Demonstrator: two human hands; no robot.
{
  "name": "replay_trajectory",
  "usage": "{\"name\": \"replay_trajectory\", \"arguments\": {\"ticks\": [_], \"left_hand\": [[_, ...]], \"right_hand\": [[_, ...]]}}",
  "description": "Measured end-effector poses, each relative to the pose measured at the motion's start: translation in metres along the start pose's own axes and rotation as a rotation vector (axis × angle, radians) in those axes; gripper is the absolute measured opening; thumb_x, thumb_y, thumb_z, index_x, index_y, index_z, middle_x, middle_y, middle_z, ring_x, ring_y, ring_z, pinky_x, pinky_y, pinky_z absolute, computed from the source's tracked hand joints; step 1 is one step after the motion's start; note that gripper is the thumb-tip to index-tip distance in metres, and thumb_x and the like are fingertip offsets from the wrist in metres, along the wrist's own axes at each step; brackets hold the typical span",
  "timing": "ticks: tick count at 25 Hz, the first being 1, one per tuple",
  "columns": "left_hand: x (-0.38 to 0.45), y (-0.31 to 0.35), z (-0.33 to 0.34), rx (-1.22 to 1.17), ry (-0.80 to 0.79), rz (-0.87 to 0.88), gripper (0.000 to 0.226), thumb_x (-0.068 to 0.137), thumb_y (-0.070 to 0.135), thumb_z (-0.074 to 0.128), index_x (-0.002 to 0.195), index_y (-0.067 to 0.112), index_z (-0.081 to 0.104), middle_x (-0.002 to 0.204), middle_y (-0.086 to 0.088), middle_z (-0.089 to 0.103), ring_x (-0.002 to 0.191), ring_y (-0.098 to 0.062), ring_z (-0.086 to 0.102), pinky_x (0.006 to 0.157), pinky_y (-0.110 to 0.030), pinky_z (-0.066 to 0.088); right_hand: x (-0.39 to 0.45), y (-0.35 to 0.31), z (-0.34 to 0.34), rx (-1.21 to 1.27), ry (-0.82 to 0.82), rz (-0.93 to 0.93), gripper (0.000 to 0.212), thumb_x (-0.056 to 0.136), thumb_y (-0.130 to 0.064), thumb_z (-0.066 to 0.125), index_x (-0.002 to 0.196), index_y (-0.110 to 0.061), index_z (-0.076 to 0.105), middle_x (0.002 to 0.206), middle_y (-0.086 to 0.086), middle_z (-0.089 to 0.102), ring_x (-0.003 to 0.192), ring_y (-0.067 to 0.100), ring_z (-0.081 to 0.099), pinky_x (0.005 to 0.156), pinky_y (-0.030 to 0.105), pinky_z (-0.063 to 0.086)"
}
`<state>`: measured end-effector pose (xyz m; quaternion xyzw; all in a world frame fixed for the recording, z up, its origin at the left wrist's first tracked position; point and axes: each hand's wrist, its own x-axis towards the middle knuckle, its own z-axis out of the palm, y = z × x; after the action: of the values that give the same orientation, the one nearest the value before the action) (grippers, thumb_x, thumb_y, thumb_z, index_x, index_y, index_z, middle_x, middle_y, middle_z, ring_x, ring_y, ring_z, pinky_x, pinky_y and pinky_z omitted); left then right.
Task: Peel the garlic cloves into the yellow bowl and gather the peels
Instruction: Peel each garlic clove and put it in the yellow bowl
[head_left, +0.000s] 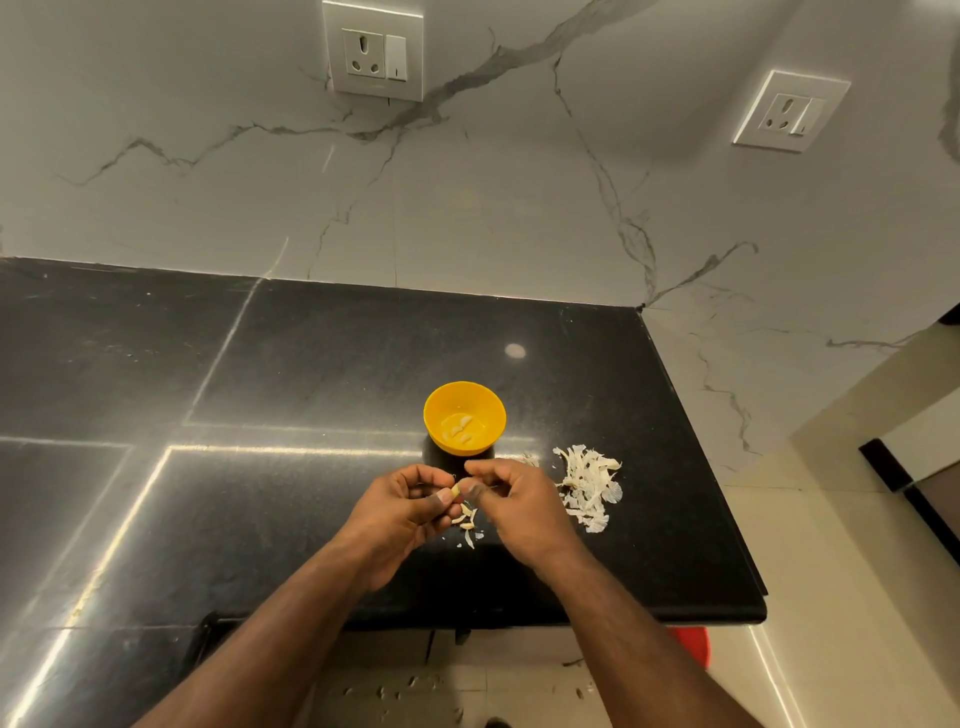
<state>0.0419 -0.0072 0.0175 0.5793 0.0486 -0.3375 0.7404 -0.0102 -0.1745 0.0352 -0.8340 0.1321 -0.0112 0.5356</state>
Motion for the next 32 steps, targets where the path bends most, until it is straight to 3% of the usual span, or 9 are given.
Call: {"name": "replay_trajectory", "arguments": {"ticks": [3, 6, 10, 13, 15, 19, 23, 27, 32], "left_hand": [[-0.001, 0.001, 0.0, 0.005, 0.013, 0.024, 0.016, 0.093, -0.004, 0.063, 0.108, -0.002, 0.061, 0.085, -0.017, 0.071, 0.077, -0.022, 0.07, 0.066, -0.027, 0.057], [0.0, 0.002, -0.001, 0.033, 0.05, 0.049, 0.01, 0.094, -0.003, 0.062, 0.103, -0.001, 0.061, 0.08, -0.015, 0.07, 0.071, -0.019, 0.069, 0.063, -0.026, 0.057], [0.001, 0.002, -0.008, 0.031, 0.042, 0.082, 0.007, 0.093, -0.003, 0.063, 0.1, 0.0, 0.062, 0.079, -0.016, 0.07, 0.071, -0.02, 0.068, 0.064, -0.028, 0.056], [0.002, 0.001, -0.009, 0.154, 0.071, 0.118, 0.007, 0.093, 0.008, 0.068, 0.096, 0.002, 0.068, 0.078, -0.014, 0.072, 0.071, -0.023, 0.068, 0.063, -0.029, 0.054], [0.005, 0.0, -0.012, 0.348, 0.141, 0.172, 0.011, 0.096, 0.02, 0.066, 0.094, 0.013, 0.074, 0.076, -0.005, 0.074, 0.073, -0.02, 0.069, 0.065, -0.029, 0.052], [0.01, -0.001, -0.026, 0.652, 0.148, 0.225, 0.028, 0.098, 0.014, 0.062, 0.105, 0.039, 0.073, 0.095, 0.011, 0.076, 0.093, -0.005, 0.068, 0.079, -0.027, 0.052], [0.011, -0.006, -0.038, 0.667, 0.228, 0.249, 0.016, 0.098, 0.03, 0.062, 0.113, 0.032, 0.07, 0.094, 0.008, 0.076, 0.093, -0.006, 0.069, 0.087, -0.035, 0.056], [0.009, -0.014, -0.048, 0.725, 0.277, 0.266, 0.011, 0.097, 0.029, 0.065, 0.104, 0.034, 0.071, 0.096, 0.01, 0.073, 0.092, -0.004, 0.066, 0.081, -0.029, 0.053], [0.01, -0.014, -0.057, 0.759, 0.259, 0.243, 0.009, 0.095, 0.027, 0.068, 0.098, 0.035, 0.071, 0.092, 0.013, 0.073, 0.088, -0.002, 0.067, 0.073, -0.022, 0.048]], "right_hand": [[0.0, -0.005, 0.007, 0.074, -0.021, 0.023, 0.01, 0.09, -0.018, 0.072, 0.083, -0.023, 0.076, 0.074, -0.009, 0.073, 0.069, -0.001, 0.066, 0.064, 0.019, 0.052], [0.005, -0.005, 0.008, 0.201, -0.063, 0.11, 0.014, 0.098, -0.008, 0.06, 0.095, -0.008, 0.074, 0.076, -0.001, 0.073, 0.066, 0.005, 0.063, 0.059, 0.02, 0.05], [0.008, -0.006, 0.009, 0.24, -0.097, 0.122, 0.015, 0.099, -0.016, 0.06, 0.1, -0.021, 0.075, 0.087, 0.003, 0.075, 0.072, 0.008, 0.064, 0.061, 0.023, 0.051], [0.01, -0.005, 0.012, 0.143, -0.08, 0.11, 0.006, 0.091, -0.016, 0.072, 0.088, -0.014, 0.078, 0.08, 0.006, 0.076, 0.069, 0.011, 0.067, 0.062, 0.025, 0.053], [0.013, -0.002, 0.009, 0.161, -0.037, 0.158, 0.004, 0.084, -0.012, 0.079, 0.084, -0.012, 0.075, 0.075, 0.008, 0.074, 0.068, 0.015, 0.069, 0.065, 0.031, 0.055], [0.02, 0.002, -0.003, 0.058, 0.007, 0.17, 0.023, 0.075, -0.005, 0.085, 0.092, -0.018, 0.075, 0.083, -0.001, 0.074, 0.076, 0.008, 0.069, 0.077, 0.029, 0.059], [0.024, -0.001, -0.004, 0.038, 0.054, 0.157, 0.003, 0.086, -0.017, 0.078, 0.088, -0.016, 0.076, 0.076, 0.002, 0.074, 0.065, 0.008, 0.064, 0.07, 0.034, 0.059], [0.035, -0.002, -0.001, 0.008, 0.163, 0.158, 0.016, 0.075, -0.02, 0.088, 0.079, -0.017, 0.072, 0.074, 0.001, 0.072, 0.065, 0.012, 0.064, 0.068, 0.036, 0.057], [0.057, -0.011, 0.007, -0.019, 0.232, 0.113, 0.011, 0.085, -0.019, 0.077, 0.08, -0.026, 0.07, 0.079, -0.001, 0.074, 0.073, 0.016, 0.072, 0.076, 0.044, 0.061]]}}
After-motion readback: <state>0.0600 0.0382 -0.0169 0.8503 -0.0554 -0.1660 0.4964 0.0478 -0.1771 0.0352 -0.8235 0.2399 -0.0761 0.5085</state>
